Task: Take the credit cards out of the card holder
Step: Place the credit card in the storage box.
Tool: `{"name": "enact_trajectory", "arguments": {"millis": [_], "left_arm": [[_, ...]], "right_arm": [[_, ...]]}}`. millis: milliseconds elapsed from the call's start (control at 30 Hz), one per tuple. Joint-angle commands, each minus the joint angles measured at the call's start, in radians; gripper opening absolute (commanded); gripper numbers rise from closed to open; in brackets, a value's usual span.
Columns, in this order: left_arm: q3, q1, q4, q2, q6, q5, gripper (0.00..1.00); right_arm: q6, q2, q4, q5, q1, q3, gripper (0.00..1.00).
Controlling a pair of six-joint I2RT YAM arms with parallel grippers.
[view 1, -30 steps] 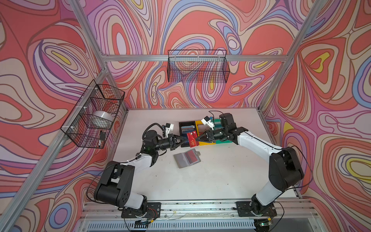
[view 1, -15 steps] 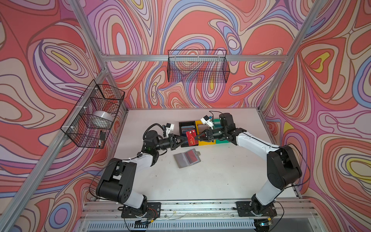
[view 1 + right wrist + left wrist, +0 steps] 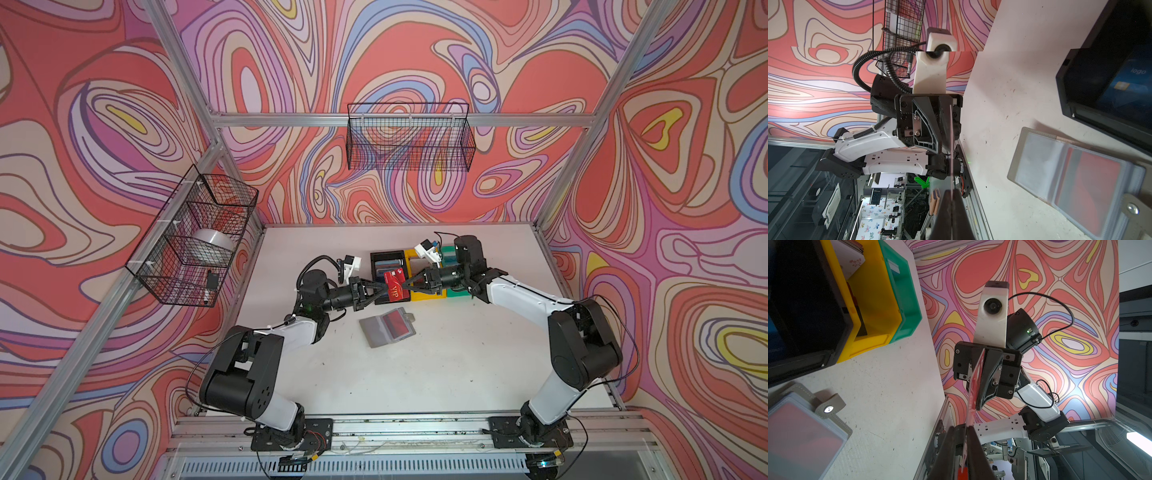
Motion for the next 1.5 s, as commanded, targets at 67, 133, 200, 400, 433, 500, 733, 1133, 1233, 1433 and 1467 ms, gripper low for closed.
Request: {"name": "enact_trajectory", "arguments": {"millis": [67, 133, 200, 400, 433, 500, 733, 1133, 1233, 1433, 1467], "left_arm": [[0.002, -0.006, 0.047, 0.011, 0.009, 0.014, 0.15], [0.003, -0.006, 0.046, 0.011, 0.010, 0.013, 0.15], [0.005, -0.006, 0.040, 0.012, 0.015, 0.012, 0.14], [0.011, -0.010, -0.008, -0.003, 0.050, 0.010, 0.14], [0.014, -0.011, -0.027, -0.009, 0.060, 0.013, 0.15], [0.018, -0.011, -0.068, -0.024, 0.085, 0.011, 0.17], [0.027, -0.014, -0.133, -0.066, 0.125, 0.015, 0.21], [0.026, -0.013, -0.117, -0.060, 0.113, 0.011, 0.11], [0.028, -0.015, -0.117, -0.060, 0.112, 0.010, 0.09], [0.031, -0.016, -0.118, -0.060, 0.112, 0.011, 0.08], [0.032, -0.016, -0.117, -0.060, 0.111, 0.012, 0.06]], "right_arm": [[0.027, 0.005, 0.045, -0.029, -0.003, -0.015, 0.00], [0.032, 0.008, 0.055, -0.031, -0.003, -0.021, 0.00], [0.044, 0.011, 0.067, -0.036, -0.004, -0.024, 0.00], [0.073, 0.018, 0.095, -0.041, 0.005, -0.032, 0.00], [0.077, 0.022, 0.100, -0.043, 0.005, -0.034, 0.00], [0.103, 0.027, 0.132, -0.050, 0.010, -0.044, 0.00], [0.135, 0.041, 0.177, -0.057, 0.016, -0.064, 0.00], [0.135, 0.046, 0.179, -0.062, 0.029, -0.064, 0.00], [0.135, 0.051, 0.176, -0.065, 0.032, -0.064, 0.00], [0.134, 0.051, 0.177, -0.070, 0.041, -0.055, 0.00], [0.133, 0.051, 0.176, -0.072, 0.043, -0.053, 0.00]]}}
